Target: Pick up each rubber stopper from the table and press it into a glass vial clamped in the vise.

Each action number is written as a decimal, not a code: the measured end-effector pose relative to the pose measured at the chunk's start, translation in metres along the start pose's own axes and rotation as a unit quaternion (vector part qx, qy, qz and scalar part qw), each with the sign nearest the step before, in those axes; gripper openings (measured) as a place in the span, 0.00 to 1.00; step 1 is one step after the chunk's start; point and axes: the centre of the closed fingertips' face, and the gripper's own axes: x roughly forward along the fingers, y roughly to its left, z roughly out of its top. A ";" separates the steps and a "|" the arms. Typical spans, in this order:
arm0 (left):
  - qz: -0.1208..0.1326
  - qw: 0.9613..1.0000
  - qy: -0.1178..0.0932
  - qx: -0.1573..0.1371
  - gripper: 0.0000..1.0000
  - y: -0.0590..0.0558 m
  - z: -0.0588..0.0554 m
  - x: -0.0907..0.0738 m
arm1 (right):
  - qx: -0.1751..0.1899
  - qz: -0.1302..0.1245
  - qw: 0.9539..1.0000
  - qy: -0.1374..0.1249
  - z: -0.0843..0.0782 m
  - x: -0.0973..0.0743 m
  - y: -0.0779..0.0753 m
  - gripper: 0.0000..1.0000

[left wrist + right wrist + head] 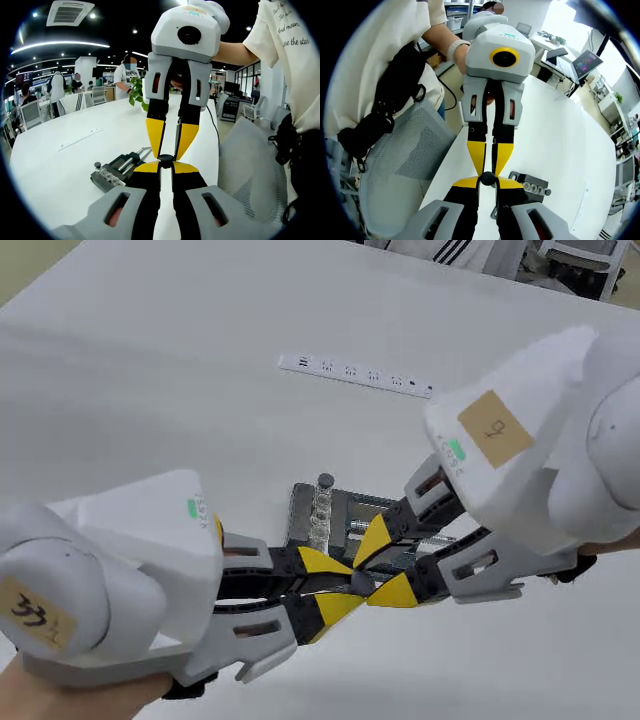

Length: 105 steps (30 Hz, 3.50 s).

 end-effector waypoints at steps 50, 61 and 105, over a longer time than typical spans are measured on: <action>0.154 0.982 0.026 -0.104 0.95 0.060 -0.065 -0.034 | 0.040 -0.007 0.999 0.026 -0.036 0.005 -0.020 0.06; 0.166 0.979 0.038 -0.112 0.99 0.070 -0.074 -0.042 | 0.034 -0.018 0.999 0.037 -0.048 0.013 -0.054 0.06; 0.190 0.973 0.048 -0.121 0.97 0.074 -0.077 -0.052 | 0.004 0.032 0.993 0.111 -0.088 0.069 -0.128 0.06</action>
